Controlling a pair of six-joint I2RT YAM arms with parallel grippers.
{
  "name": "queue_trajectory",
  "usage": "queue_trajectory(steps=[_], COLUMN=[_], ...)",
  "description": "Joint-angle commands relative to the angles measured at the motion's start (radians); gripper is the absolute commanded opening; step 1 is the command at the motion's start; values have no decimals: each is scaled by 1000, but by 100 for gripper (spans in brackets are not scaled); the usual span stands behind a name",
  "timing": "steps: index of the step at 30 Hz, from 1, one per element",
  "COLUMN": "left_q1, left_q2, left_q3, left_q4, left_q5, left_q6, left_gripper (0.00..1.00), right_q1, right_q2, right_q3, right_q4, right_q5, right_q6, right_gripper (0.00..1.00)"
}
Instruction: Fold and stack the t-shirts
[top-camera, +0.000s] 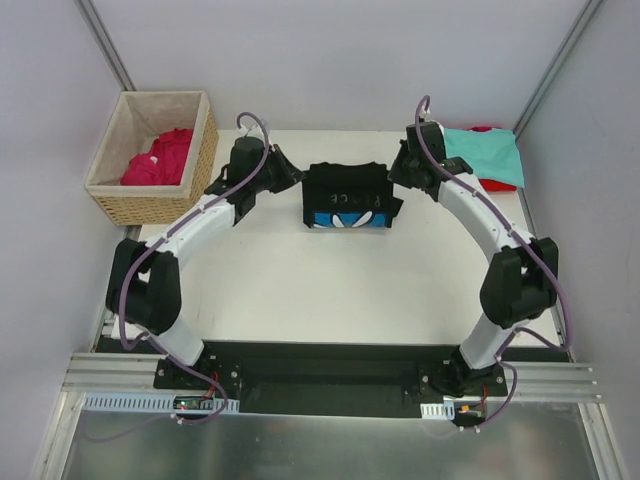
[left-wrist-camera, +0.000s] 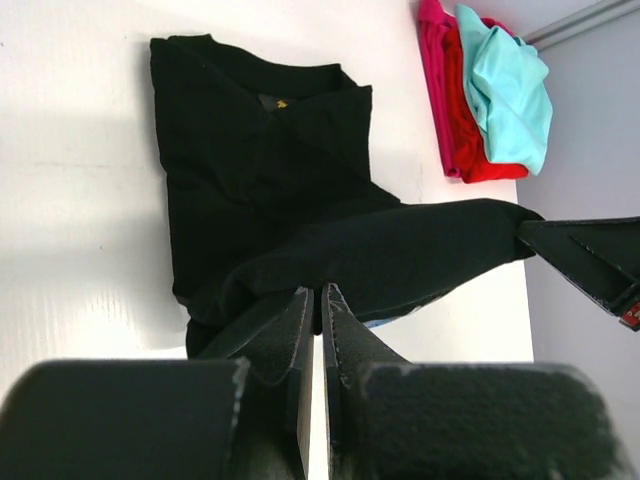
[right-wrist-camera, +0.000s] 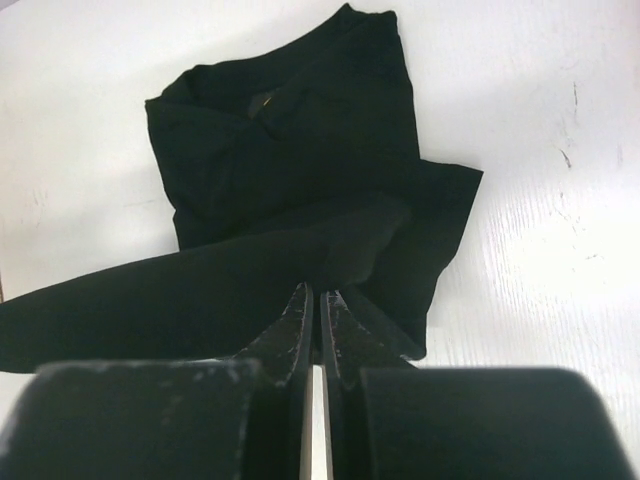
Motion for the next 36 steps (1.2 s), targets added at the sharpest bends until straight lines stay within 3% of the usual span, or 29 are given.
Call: queue_trajectory(steps=[1, 6, 23, 36], left_q1=[28, 48, 137, 150], left_q2=[83, 211, 656, 899], left_q3=[79, 139, 584, 887], left_q4=[43, 91, 95, 34], left_q5=[50, 79, 191, 208], left_q6=[13, 6, -26, -53], left_gripper=[0, 0, 0, 0], right_q1=[-24, -52, -138, -165], right_q2=[94, 216, 651, 775], right_q3=[97, 198, 658, 729], right_q4=[33, 39, 11, 77], right_q5=[-18, -41, -105, -104], right_q6=[-11, -1, 13, 41], right_gripper=[1, 1, 1, 1])
